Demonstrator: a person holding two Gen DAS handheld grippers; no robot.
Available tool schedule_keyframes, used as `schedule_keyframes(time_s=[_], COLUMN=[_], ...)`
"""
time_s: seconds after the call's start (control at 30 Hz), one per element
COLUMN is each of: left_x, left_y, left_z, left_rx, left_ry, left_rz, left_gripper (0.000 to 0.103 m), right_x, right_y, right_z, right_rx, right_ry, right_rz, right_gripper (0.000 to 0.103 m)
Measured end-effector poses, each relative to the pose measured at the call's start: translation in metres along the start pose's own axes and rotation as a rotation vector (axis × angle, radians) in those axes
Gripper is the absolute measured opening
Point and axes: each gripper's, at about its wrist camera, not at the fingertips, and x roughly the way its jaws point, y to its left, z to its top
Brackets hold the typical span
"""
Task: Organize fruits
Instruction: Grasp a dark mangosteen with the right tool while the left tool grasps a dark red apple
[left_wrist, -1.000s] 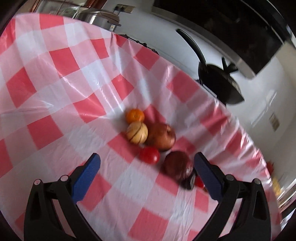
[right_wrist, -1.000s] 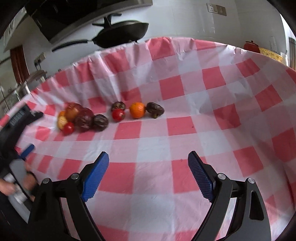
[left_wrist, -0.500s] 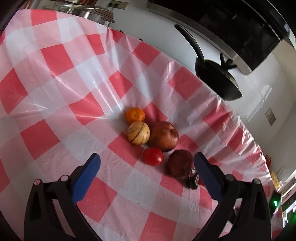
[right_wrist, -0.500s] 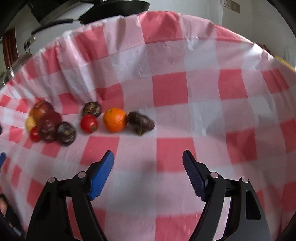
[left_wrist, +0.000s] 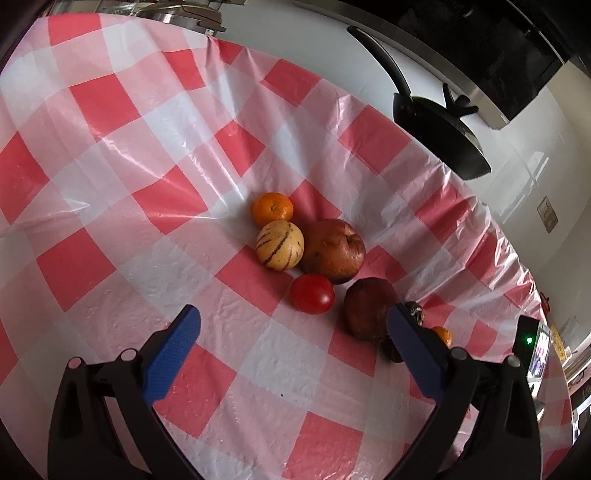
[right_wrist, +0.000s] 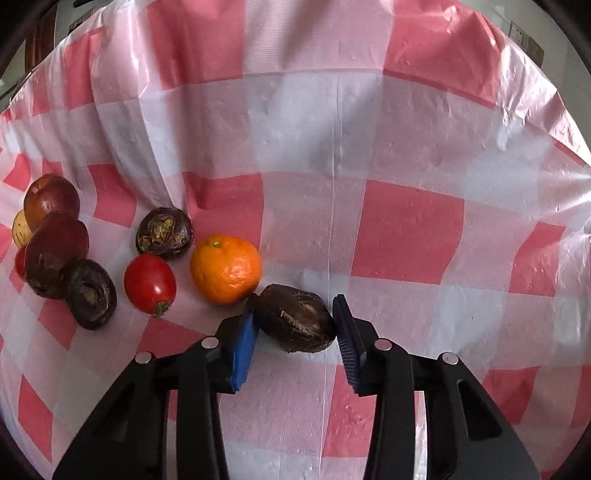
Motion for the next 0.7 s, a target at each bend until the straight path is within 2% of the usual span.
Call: schedule_keyframes(time_s=[0.13,0.17,0.27,0.37,0.43,0.53,0.7], left_x=[0.004,0.006,0.009,0.009,0.008,0.009,0.012], left_y=[-0.003,-0.005,-0.013,-0.026,-0.032,-0.036,-0.039], left_z=[-0.003,-0.004,-0.009,-0.015,-0.018,-0.02,-0.019], left_rx=[0.026,0.034,0.083,0.157,0.189,0.202,0.139], left_ry=[0.035,0.045,0.082,0.093,0.094,0.1,0.122], left_rz=[-0.003,-0.007,-0.022,-0.024,-0.028,-0.039,-0.12], left_gripper=[0.101,0.101,0.101,0.101,0.101,0.101,0.101], right_x=[-0.022,-0.031,-0.058,-0.062,-0.056,-0.052,-0.041], right_y=[-0.009,-0.012,-0.032,-0.047,-0.054,-0.069,-0.08], right_z=[-0.019,-0.026,-0.058,-0.086,-0.092,-0.091,-0.08], right_rx=[0.124,0.177,0.417,0.634,0.706,0.77,0.831], right_ry=[-0.024,-0.038,-0.119,-0.182,-0.192,-0.225,-0.251], right_rz=[0.078,0.123,0.349,0.534,0.587,0.612,0.615], right_gripper=[0.039,0.039,0.04,0.04,0.04,0.04,0.04])
